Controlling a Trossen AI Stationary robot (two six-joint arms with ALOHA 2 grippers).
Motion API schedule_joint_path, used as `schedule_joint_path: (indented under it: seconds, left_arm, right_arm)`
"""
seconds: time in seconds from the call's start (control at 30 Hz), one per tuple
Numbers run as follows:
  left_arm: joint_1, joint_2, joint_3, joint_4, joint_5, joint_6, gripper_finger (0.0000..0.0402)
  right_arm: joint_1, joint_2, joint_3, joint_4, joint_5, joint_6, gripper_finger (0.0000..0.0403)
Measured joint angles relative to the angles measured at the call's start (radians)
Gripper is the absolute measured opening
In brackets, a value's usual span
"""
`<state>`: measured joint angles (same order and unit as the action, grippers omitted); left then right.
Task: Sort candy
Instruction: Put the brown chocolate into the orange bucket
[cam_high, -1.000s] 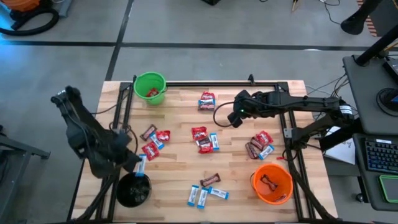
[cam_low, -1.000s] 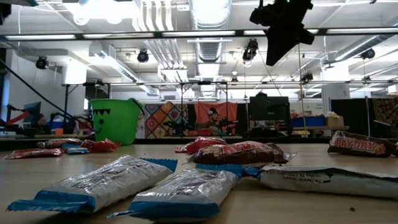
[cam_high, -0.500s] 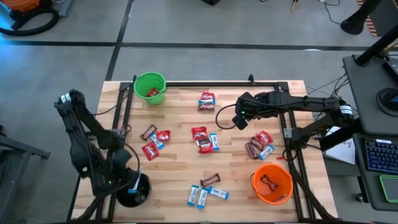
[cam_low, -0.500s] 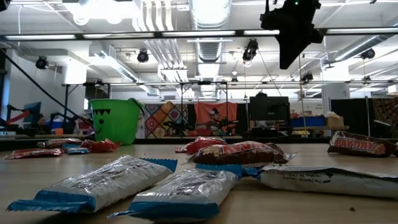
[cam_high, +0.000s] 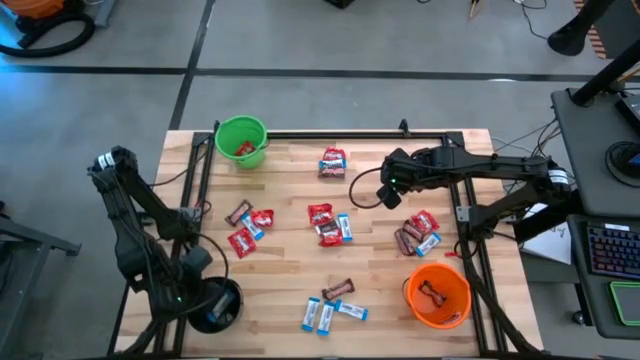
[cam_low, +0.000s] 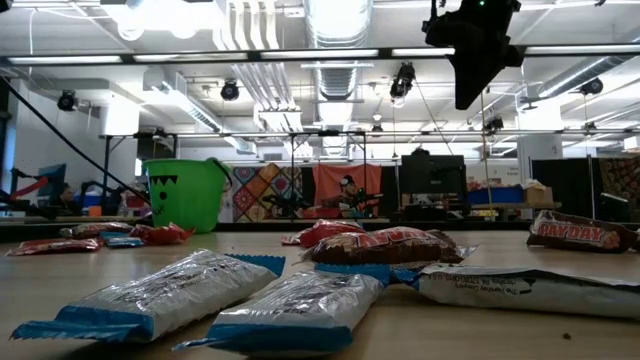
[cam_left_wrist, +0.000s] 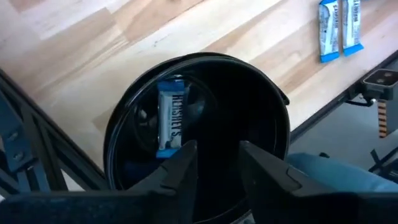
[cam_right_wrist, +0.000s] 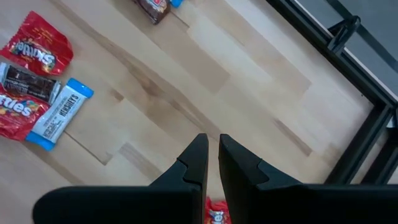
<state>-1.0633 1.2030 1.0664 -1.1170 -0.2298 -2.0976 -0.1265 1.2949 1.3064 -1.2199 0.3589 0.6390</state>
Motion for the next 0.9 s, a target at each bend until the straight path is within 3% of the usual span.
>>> schedule_joint_path:
  seconds: [0.17,0.3,0.4,0.57,0.73,0.9]
  left_arm:
    - [0.048,-0.018,0.0,-0.011,-0.184,0.076,0.0103]
    - [0.123,-0.071,0.0,-0.055,-0.323,0.201,0.0103]
    - [0.204,-0.107,0.0,-0.11,-0.384,0.302,0.0103]
    - [0.377,-0.137,0.0,-0.139,-0.416,0.517,0.0103]
    - [0.568,-0.14,0.0,-0.113,-0.415,0.781,0.0103]
    - [0.76,-0.142,0.0,-0.039,-0.416,1.089,0.0103]
  right_arm:
    - [-0.005,0.001,0.0,0.079,-0.005,-0.015,0.0027]
    - [-0.031,0.001,-0.005,0.182,-0.108,-0.078,0.0027]
    - [-0.053,0.002,-0.007,0.229,-0.127,-0.119,0.0027]
    - [-0.117,0.015,-0.007,0.254,-0.137,-0.138,0.0046]
    - [-0.169,0.079,-0.007,0.31,-0.187,-0.157,0.0092]
    - [-0.182,0.156,-0.007,0.45,-0.184,-0.292,0.0137]
